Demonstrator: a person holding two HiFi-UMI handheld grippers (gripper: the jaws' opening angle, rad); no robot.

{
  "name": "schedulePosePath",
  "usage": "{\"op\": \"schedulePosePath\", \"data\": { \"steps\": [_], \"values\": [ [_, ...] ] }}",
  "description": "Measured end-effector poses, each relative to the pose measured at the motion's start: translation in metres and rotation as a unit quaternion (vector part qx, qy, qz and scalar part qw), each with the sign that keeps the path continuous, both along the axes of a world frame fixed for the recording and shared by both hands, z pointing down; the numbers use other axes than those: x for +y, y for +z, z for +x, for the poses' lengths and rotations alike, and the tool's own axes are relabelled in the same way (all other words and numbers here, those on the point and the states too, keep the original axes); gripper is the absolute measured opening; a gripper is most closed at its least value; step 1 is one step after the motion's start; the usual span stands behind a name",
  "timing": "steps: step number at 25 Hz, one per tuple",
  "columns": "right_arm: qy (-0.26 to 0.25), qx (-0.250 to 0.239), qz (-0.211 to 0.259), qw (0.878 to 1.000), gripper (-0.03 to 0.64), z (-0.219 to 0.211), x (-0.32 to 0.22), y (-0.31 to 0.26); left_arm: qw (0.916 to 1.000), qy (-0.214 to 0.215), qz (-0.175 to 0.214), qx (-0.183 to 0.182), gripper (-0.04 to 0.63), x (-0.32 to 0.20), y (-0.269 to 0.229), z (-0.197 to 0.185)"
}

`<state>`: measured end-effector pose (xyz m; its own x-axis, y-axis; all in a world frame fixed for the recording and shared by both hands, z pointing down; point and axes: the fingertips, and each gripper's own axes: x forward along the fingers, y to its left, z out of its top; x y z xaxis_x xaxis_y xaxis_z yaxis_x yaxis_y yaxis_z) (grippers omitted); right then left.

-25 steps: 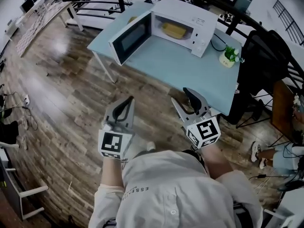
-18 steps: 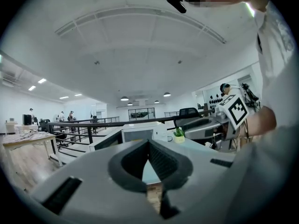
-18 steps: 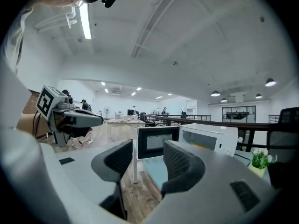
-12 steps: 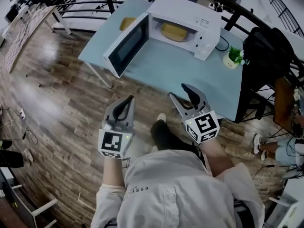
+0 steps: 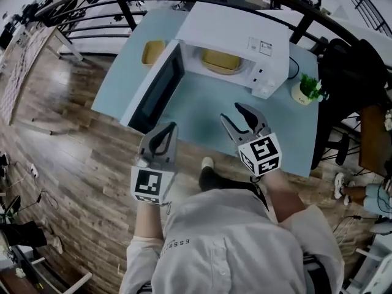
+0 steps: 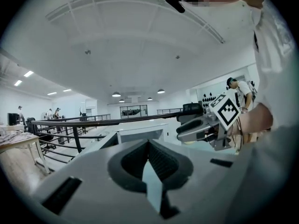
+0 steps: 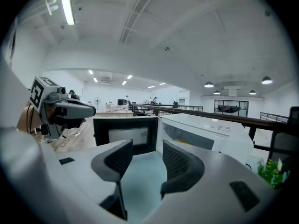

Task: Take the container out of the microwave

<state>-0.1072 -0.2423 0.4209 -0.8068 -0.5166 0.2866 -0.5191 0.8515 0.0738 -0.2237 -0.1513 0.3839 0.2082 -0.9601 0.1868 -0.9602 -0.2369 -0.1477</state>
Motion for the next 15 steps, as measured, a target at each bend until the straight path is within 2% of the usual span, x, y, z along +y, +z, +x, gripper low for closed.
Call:
{"op": "schedulePosePath", "data": {
  "steps": [7,11,15],
  "values": [
    [0.016,0.057,-0.016,0.998,0.206,-0.016,-0.085,0.024,0.9993,0.035,-0.013,0.002,0.002,-0.091,0.008,-0.015],
    [0.013,0.109,-0.022,0.994,0.206,-0.024,-0.119,0.049,0.9983,0.052,-0.024,0.016,0.002,-0.122,0.019,-0.016],
    [-0.002,0.176,-0.017,0.984,0.206,-0.036,-0.138,0.069,0.9965,0.077,-0.023,0.024,0.002,-0.139,0.026,-0.017]
  ]
}}
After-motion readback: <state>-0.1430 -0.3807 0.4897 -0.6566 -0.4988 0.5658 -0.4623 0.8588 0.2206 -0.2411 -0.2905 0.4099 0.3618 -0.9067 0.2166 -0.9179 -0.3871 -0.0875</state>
